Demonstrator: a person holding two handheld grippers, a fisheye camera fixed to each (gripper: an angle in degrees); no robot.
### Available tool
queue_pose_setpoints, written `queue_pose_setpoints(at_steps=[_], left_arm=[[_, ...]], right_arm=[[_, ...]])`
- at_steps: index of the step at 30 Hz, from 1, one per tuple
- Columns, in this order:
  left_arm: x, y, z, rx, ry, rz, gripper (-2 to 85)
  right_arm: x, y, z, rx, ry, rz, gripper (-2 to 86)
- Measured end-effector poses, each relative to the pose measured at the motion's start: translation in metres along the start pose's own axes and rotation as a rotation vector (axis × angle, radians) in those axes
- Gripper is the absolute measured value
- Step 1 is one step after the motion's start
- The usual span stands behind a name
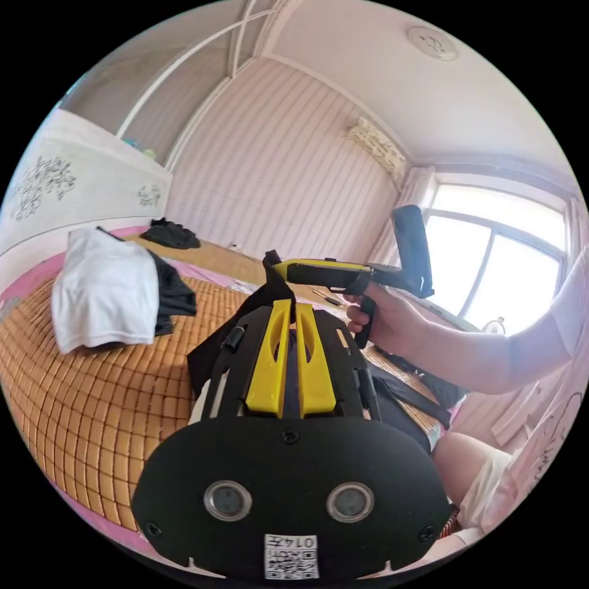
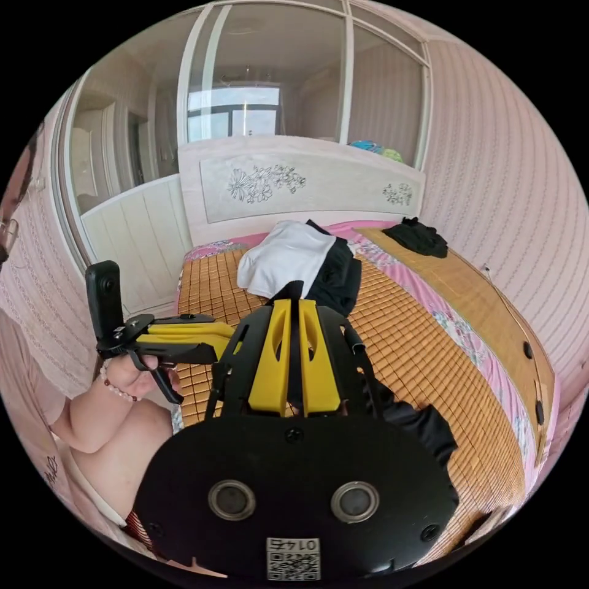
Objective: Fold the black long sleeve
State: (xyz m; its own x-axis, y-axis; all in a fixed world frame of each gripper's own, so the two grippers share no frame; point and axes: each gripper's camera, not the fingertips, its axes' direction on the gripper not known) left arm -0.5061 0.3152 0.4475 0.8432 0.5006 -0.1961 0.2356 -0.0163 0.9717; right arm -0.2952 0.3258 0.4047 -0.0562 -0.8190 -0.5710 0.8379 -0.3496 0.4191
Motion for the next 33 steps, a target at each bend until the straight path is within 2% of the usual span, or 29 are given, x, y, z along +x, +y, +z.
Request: queue_pose_setpoints(at_steps=[4,8,13,20,24,26,28,31,33], left_arm=[[0.088,-0.001,0.038,-0.003,0.225,0.129,-0.9],[0.163,0.034,0.082,-0.113,0.482,0.108,-0.8],[0.217,0.095,0.126,-0.367,0.639,0.122,-0.9],[0.269,0.132,0.153,-0.523,0.673,0.205,-0.3],[0.274,0.151,0.176,-0.628,0.709,0.207,2.3],[0.266,0.152,0.181,-0.635,0.673,0.212,4.7],[0.249,0.148,0.185,-0.63,0.603,0.234,6.7],[0.2,0.128,0.189,-0.539,0.381,0.25,7.7],[0.154,0.107,0.196,-0.493,0.151,0.232,7.5]], right_arm=[[0.035,0.094,-0.143,0.07,0.129,0.121,0.1],[0.043,0.216,-0.22,-0.025,0.297,0.288,0.2],[0.052,0.35,-0.228,-0.166,0.231,0.57,0.3],[0.055,0.41,-0.233,-0.205,0.258,0.571,0.6],[0.065,0.439,-0.214,-0.312,0.229,0.597,1.3],[0.073,0.459,-0.191,-0.451,0.18,0.623,2.6],[0.082,0.463,-0.177,-0.512,0.223,0.618,4.5],[0.108,0.435,-0.151,-0.449,0.24,0.533,6.5],[0.132,0.403,-0.125,-0.399,0.22,0.454,7.6]])
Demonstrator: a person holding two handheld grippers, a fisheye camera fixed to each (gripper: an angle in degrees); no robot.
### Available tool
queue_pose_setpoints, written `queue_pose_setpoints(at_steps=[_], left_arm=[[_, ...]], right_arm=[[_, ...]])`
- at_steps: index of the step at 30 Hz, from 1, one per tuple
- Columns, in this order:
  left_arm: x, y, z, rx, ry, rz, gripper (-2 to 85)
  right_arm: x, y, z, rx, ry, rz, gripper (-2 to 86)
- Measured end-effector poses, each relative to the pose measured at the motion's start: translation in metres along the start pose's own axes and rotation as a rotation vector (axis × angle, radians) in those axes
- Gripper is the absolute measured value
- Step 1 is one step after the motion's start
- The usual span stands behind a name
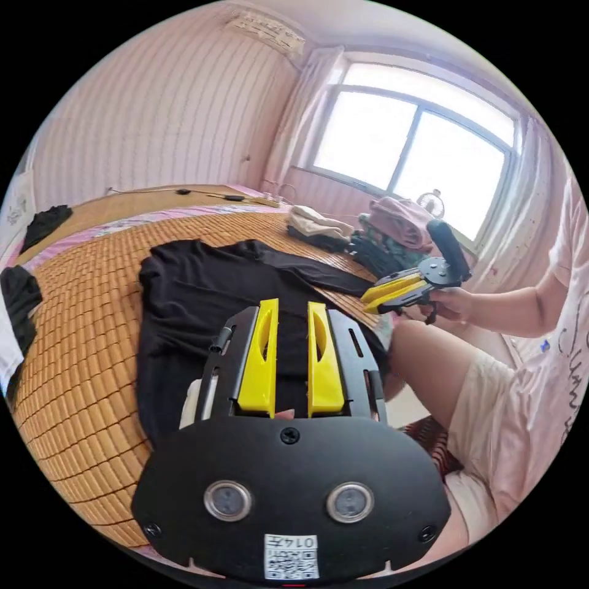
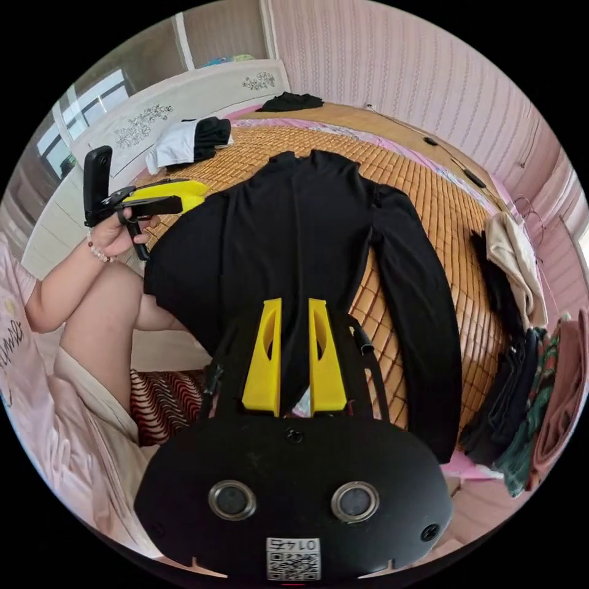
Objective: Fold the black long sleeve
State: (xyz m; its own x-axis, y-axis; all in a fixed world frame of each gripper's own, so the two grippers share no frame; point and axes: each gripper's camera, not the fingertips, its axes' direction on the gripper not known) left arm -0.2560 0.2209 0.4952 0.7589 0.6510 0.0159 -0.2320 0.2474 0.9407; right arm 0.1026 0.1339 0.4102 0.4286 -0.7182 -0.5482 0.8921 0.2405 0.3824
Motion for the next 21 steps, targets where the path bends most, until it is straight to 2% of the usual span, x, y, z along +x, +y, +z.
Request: queue_pose_setpoints(at_steps=[3,6,8,11,13,16,18,21], left_arm=[[-0.051,-0.01,0.004,-0.121,-0.145,-0.042,5.2],[-0.077,-0.005,0.014,-0.127,-0.276,-0.045,5.3],[-0.084,-0.001,0.026,-0.132,-0.298,-0.024,5.7],[-0.091,-0.007,0.053,-0.233,-0.214,0.007,7.5],[-0.09,-0.012,0.07,-0.313,-0.209,0.044,7.8],[-0.091,-0.009,0.091,-0.419,-0.32,0.101,8.1],[-0.105,-0.01,0.095,-0.401,-0.271,0.062,7.2],[-0.131,-0.009,0.091,-0.366,-0.177,-0.047,4.0]], right_arm=[[-0.003,-0.095,0.029,0.077,-0.047,-0.125,9.3],[-0.012,-0.198,0.063,0.114,-0.084,-0.214,10.7],[-0.022,-0.273,0.096,0.084,-0.079,-0.26,11.6],[-0.037,-0.347,0.148,-0.013,-0.014,-0.318,12.4],[-0.044,-0.377,0.185,-0.104,0.063,-0.345,12.2],[-0.046,-0.402,0.245,-0.287,0.193,-0.352,9.3],[-0.044,-0.412,0.263,-0.37,0.141,-0.359,6.1],[-0.033,-0.431,0.263,-0.359,0.046,-0.294,4.2]])
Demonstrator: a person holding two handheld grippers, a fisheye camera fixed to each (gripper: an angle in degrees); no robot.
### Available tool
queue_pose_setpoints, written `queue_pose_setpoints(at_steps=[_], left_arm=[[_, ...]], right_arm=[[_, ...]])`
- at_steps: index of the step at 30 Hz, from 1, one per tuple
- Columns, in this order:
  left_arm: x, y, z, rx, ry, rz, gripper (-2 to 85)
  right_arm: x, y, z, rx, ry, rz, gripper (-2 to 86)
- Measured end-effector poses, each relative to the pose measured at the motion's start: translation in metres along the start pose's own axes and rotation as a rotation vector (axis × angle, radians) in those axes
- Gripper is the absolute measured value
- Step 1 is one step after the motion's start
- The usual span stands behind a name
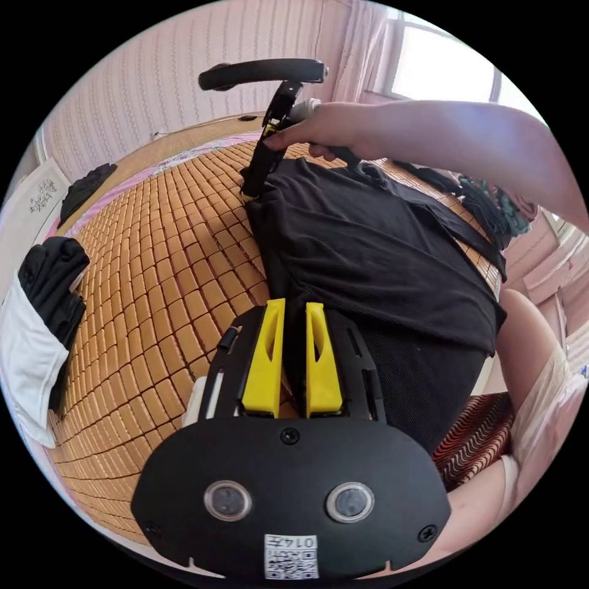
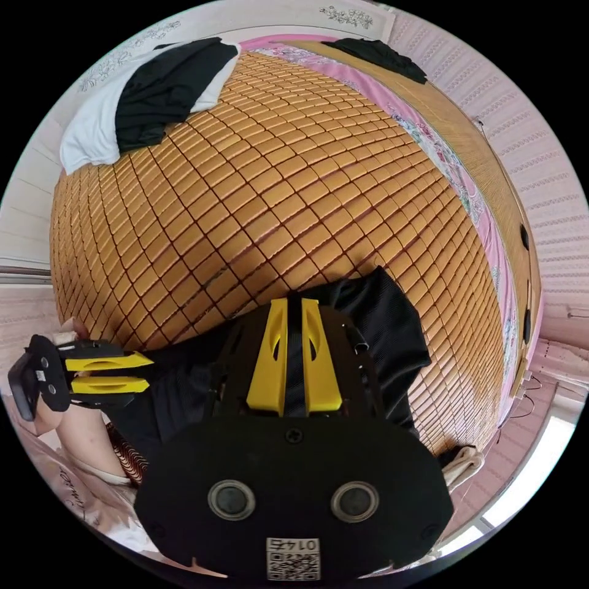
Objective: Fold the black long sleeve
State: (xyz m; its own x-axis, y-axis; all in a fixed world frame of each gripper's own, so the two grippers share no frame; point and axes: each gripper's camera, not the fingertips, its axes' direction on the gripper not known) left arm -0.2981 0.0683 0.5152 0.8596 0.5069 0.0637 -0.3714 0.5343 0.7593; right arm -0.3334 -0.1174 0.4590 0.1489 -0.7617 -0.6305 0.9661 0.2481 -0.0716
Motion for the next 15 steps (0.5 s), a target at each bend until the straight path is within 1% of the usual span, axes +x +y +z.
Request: queue_pose_setpoints(at_steps=[3,5,7,10,15], left_arm=[[-0.019,0.002,0.001,0.015,0.086,-0.068,0.5],[-0.022,0.002,0.001,0.016,0.073,-0.065,-0.2],[-0.022,0.001,0.001,0.011,0.051,-0.056,-0.6],[-0.023,0.0,0.0,-0.002,-0.002,-0.039,-0.8],[-0.041,0.007,-0.002,0.004,0.007,-0.081,-0.9]], right_arm=[[0.013,-0.008,-0.016,0.085,-0.112,0.024,3.5],[0.019,-0.014,-0.024,0.132,-0.182,0.023,3.2],[0.02,-0.019,-0.024,0.147,-0.204,0.017,2.8],[0.016,-0.031,-0.011,0.137,-0.185,0.008,2.5],[0.005,-0.053,0.015,0.102,-0.178,0.006,2.3]])
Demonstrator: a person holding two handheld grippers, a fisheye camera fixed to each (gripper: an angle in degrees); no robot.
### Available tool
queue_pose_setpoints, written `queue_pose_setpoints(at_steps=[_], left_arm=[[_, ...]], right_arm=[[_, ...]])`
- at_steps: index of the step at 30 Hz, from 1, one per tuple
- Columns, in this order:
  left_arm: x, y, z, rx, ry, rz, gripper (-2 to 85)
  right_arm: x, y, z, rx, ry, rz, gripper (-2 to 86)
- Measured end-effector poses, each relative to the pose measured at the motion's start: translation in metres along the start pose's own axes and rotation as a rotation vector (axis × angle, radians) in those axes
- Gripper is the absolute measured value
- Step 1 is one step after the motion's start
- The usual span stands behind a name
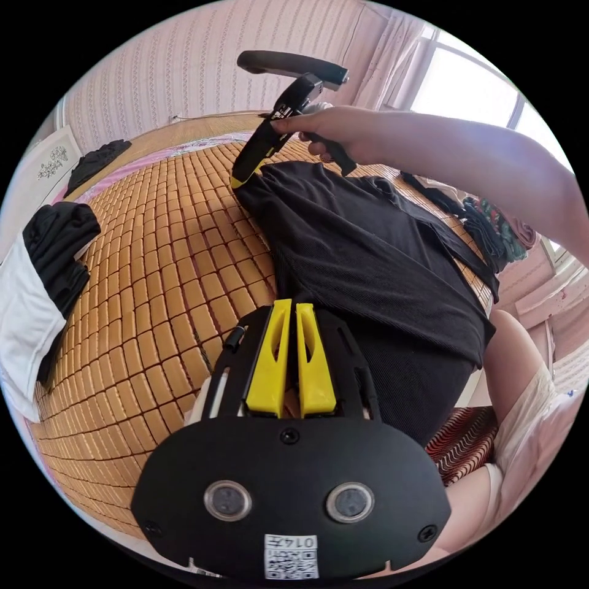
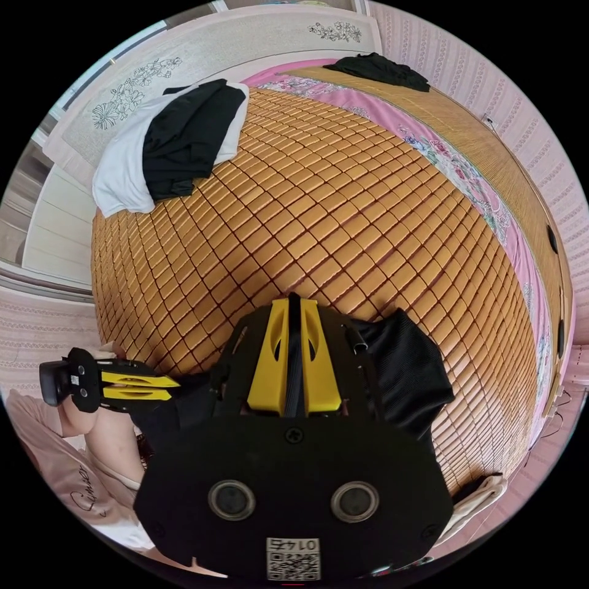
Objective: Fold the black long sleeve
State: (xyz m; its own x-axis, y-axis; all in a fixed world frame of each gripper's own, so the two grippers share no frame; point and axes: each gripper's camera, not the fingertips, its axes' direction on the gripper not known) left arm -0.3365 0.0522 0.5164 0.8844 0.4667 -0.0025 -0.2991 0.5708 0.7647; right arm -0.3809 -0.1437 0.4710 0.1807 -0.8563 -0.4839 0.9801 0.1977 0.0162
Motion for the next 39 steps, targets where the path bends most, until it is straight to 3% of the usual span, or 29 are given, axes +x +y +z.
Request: queue_pose_setpoints(at_steps=[10,15,20,26,28,32,35,39], left_arm=[[-0.027,0.01,0.002,0.0,-0.015,-0.05,-0.9],[-0.047,0.015,0.003,0.013,0.059,-0.114,-0.3],[-0.05,0.023,-0.006,0.02,0.055,-0.108,-0.1],[-0.042,0.038,-0.025,0.04,-0.063,-0.099,-0.9],[-0.037,0.039,-0.028,0.097,-0.005,-0.086,-1.0],[0.015,0.027,-0.023,0.207,0.287,0.066,-1.0],[0.078,0.015,0.01,0.072,0.374,0.136,-1.0],[0.155,0.02,0.062,-0.231,0.156,0.285,-1.0]], right_arm=[[-0.001,-0.01,0.037,-0.018,-0.017,0.056,0.4],[-0.003,0.015,0.011,0.09,0.012,0.041,0.0],[-0.005,0.113,-0.052,0.262,0.149,0.059,-0.7],[-0.047,0.289,-0.06,0.195,0.092,0.115,-0.9],[-0.069,0.342,-0.049,0.133,0.063,0.152,-0.9],[-0.126,0.436,-0.01,-0.014,-0.021,0.214,-0.9],[-0.155,0.476,0.012,-0.079,0.037,0.258,-0.9],[-0.175,0.503,0.019,-0.043,0.113,0.288,-0.7]])
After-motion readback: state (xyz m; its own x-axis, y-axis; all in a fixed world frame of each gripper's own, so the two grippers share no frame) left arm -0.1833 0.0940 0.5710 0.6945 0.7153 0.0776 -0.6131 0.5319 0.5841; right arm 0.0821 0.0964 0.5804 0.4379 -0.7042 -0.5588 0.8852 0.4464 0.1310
